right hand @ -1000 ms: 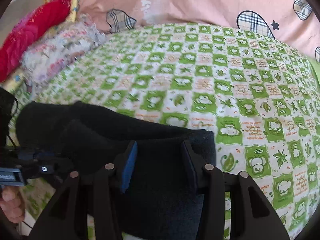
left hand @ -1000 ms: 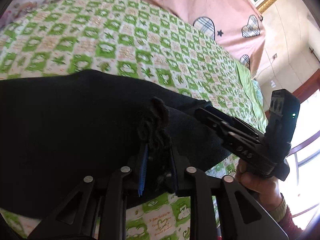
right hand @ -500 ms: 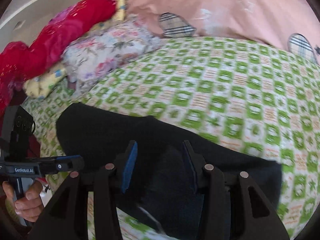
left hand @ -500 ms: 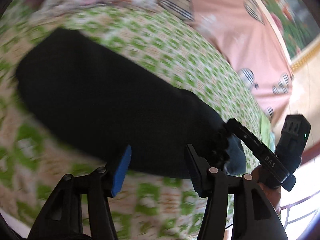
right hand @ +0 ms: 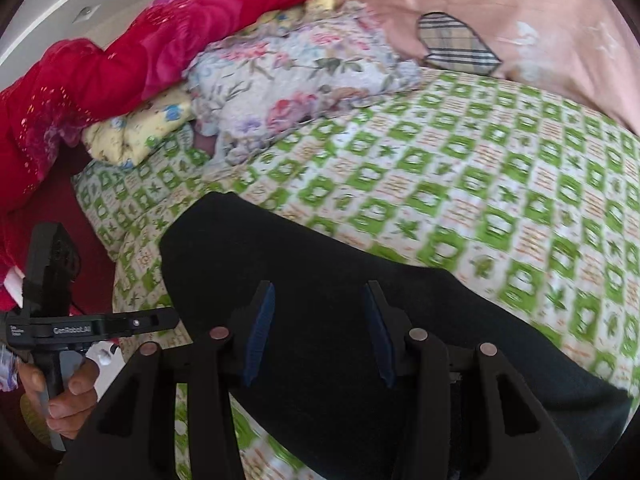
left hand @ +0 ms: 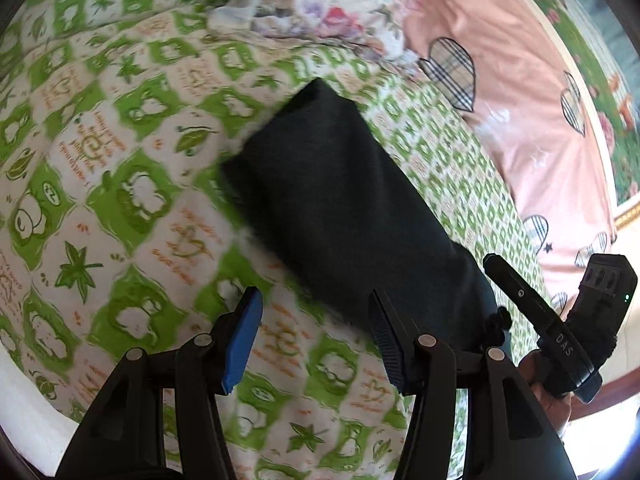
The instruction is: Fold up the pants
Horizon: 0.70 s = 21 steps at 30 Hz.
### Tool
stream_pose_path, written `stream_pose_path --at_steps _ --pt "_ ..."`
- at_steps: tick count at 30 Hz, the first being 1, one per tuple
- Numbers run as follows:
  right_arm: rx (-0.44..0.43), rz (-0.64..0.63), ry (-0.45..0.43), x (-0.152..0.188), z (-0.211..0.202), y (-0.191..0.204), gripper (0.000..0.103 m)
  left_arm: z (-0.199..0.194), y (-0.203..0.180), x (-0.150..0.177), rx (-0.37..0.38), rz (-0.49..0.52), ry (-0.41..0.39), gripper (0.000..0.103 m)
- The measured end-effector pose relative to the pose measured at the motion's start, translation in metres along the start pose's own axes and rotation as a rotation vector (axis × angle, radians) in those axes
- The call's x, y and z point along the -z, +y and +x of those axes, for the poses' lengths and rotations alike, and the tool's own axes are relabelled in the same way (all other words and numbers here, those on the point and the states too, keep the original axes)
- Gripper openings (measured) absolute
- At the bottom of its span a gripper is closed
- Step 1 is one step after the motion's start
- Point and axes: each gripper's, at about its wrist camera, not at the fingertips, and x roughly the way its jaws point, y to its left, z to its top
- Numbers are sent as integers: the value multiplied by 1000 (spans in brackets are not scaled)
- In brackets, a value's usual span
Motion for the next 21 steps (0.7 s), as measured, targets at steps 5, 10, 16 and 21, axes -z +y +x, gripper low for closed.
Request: stream_pose_path --at_steps 5,10,16,21 --pt "-29 -45 40 -16 25 13 47 3 12 -11 19 -49 -3 56" --pt "-96 -86 85 -37 56 24 47 14 17 -23 42 -87 0 56" --pt "-183 -139 162 -60 97 37 47 23 18 -30 60 -74 -1 55" --pt "-222 -186 214 -77 128 47 47 29 16 -36 65 -64 -14 51"
